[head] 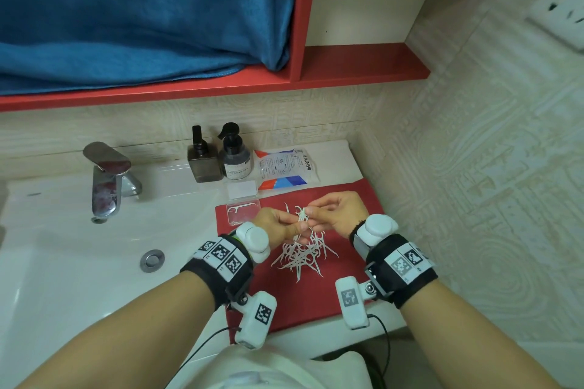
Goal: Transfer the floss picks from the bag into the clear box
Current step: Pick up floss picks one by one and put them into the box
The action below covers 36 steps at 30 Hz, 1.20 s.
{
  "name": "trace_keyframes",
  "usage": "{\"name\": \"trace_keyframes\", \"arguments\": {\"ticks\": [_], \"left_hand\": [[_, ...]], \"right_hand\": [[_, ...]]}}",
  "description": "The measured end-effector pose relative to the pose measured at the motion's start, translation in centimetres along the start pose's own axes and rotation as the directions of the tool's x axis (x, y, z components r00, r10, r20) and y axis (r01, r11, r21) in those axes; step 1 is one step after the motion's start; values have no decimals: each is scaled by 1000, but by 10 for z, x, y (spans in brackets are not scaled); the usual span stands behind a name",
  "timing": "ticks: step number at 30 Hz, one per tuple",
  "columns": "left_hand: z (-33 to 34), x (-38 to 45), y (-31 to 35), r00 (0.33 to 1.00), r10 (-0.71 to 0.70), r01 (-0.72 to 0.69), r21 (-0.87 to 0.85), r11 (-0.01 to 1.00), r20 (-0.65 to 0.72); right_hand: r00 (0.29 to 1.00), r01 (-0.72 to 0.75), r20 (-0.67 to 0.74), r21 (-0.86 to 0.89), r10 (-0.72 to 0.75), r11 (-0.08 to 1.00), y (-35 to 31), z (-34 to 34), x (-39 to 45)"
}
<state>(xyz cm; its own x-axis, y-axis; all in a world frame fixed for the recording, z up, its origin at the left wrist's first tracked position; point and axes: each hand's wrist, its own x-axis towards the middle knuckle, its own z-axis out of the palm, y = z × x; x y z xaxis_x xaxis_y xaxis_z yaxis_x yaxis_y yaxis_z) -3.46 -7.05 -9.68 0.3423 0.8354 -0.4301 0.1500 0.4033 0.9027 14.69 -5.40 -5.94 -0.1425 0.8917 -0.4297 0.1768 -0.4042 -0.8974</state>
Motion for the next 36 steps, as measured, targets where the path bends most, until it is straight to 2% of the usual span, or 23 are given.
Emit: {"name": "trace_keyframes", "arguments": {"ticks": [7, 12, 16, 19, 23, 26, 28, 31, 34, 36], "left_hand": [[-1, -5, 10, 997, -1, -1, 23, 1000, 78], [1, -6, 10, 999, -14, 15, -17, 1000, 35], [2, -8, 13, 996, -31, 32, -17, 999, 80], [4, -9, 14, 994, -56, 64, -80, 995, 96], [5, -6, 13, 997, -67, 72, -119, 990, 45], [3, -5, 13, 995, -85, 81, -89, 993, -50], [2, -6, 10, 989, -99, 89, -95, 992, -111], [-1, -7, 8, 981, -110, 93, -111, 989, -161], [-3, -6, 10, 978, -105, 86, -111, 990, -181], [-3, -5, 10, 975, -106, 88, -101, 991, -195]], "right_hand": [[996, 93, -3, -15, -93, 996, -3, 3, -5], [982, 182, -22, -131, -186, 975, -3, 4, -7], [983, 184, -4, -145, -186, 972, -2, 3, -8], [983, 181, 2, -146, -182, 973, -5, 3, -9], [972, 227, -21, -163, -233, 960, -4, 5, -8], [977, 183, -63, -254, -205, 950, 4, 5, -3], [985, 100, -79, -453, -151, 886, 12, 4, 0], [994, 71, -5, -707, -106, 704, 24, 5, 4], [993, 113, 109, -835, -39, 538, 32, 10, 9], [989, 117, 144, -874, 22, 472, 36, 12, 12]]}}
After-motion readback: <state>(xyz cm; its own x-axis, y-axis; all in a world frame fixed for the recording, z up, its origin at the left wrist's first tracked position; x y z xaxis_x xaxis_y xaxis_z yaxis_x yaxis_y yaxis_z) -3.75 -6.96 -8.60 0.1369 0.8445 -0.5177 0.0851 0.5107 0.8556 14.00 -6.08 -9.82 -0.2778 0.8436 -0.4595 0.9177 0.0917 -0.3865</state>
